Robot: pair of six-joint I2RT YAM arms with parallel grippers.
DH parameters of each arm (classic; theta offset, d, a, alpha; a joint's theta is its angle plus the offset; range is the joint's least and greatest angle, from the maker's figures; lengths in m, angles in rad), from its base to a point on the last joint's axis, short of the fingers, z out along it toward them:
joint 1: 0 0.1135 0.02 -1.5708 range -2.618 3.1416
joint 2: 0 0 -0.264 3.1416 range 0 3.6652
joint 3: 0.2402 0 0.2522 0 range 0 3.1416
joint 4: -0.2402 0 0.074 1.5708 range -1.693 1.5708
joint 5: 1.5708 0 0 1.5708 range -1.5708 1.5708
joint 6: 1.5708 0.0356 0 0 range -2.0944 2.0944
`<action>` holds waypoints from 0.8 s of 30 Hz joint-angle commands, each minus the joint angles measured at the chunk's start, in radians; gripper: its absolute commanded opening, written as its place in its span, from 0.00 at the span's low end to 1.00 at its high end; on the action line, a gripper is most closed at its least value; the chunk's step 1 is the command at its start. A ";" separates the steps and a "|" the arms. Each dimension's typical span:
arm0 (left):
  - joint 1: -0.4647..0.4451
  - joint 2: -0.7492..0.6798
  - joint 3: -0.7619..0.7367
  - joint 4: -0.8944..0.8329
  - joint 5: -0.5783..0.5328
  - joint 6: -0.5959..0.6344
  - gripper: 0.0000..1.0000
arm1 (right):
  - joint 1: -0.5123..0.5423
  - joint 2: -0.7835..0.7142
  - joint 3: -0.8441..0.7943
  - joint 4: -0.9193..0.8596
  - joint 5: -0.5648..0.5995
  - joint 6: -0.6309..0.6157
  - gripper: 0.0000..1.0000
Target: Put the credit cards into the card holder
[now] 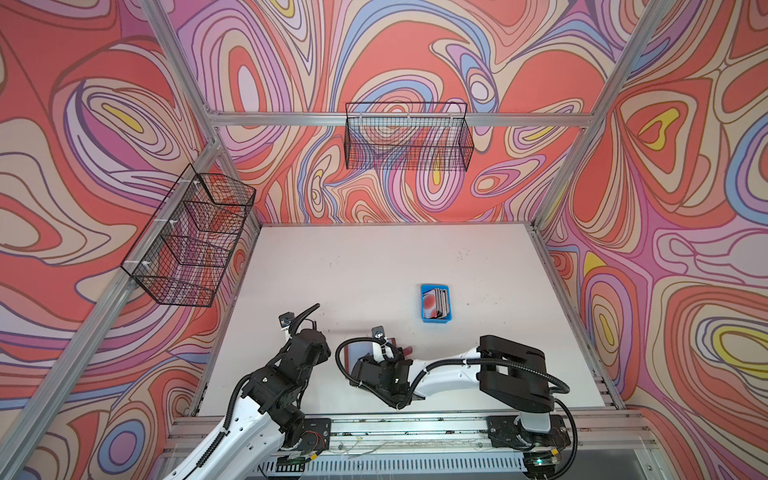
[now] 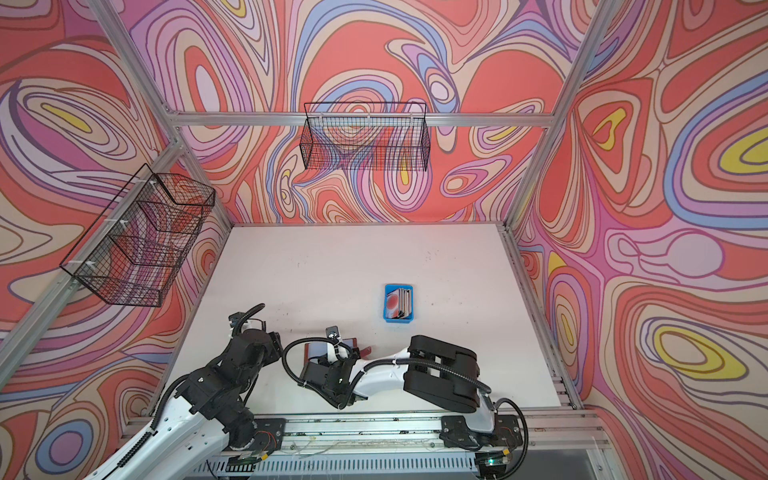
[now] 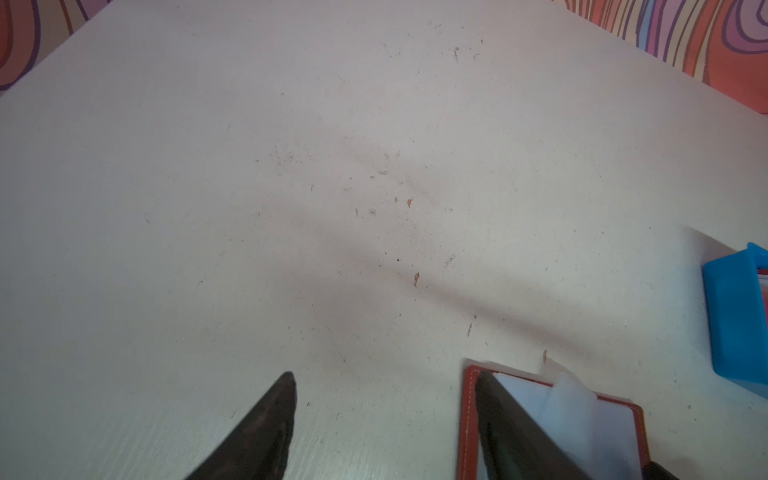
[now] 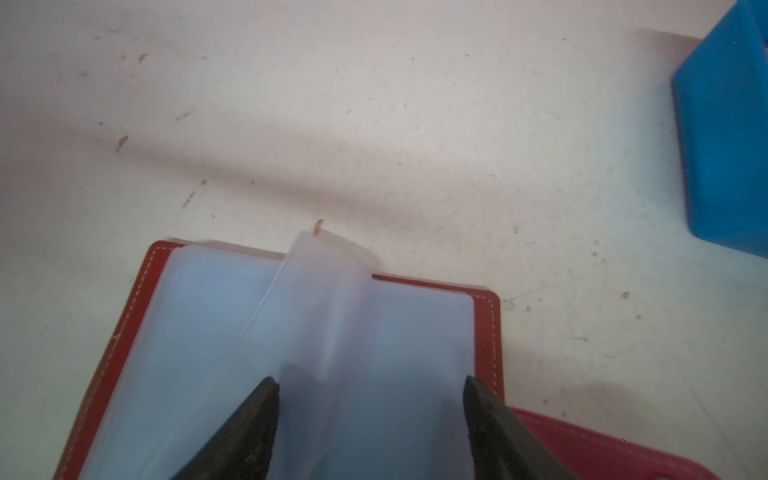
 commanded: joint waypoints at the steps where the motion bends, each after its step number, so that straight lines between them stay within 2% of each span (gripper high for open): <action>1: 0.006 -0.001 -0.011 -0.026 -0.012 -0.015 0.70 | -0.013 -0.062 -0.044 -0.008 0.015 0.026 0.73; 5: 0.006 0.005 -0.014 -0.009 0.008 -0.005 0.70 | -0.014 -0.105 -0.043 -0.031 0.025 0.021 0.73; 8: 0.006 0.015 -0.023 0.028 0.064 0.015 0.70 | -0.011 -0.139 -0.044 -0.013 0.003 0.008 0.70; 11: 0.009 0.054 -0.054 0.061 0.231 -0.059 0.72 | -0.007 -0.154 -0.047 0.050 -0.063 -0.018 0.70; 14: 0.009 0.138 -0.070 0.100 0.394 -0.146 0.65 | 0.000 -0.118 -0.009 0.073 -0.123 -0.020 0.70; 21: 0.011 0.272 -0.147 0.273 0.420 -0.140 0.56 | 0.001 0.012 0.088 0.021 -0.126 0.000 0.72; 24: 0.011 0.359 -0.138 0.325 0.454 -0.116 0.48 | 0.001 0.050 0.113 -0.003 -0.128 0.005 0.73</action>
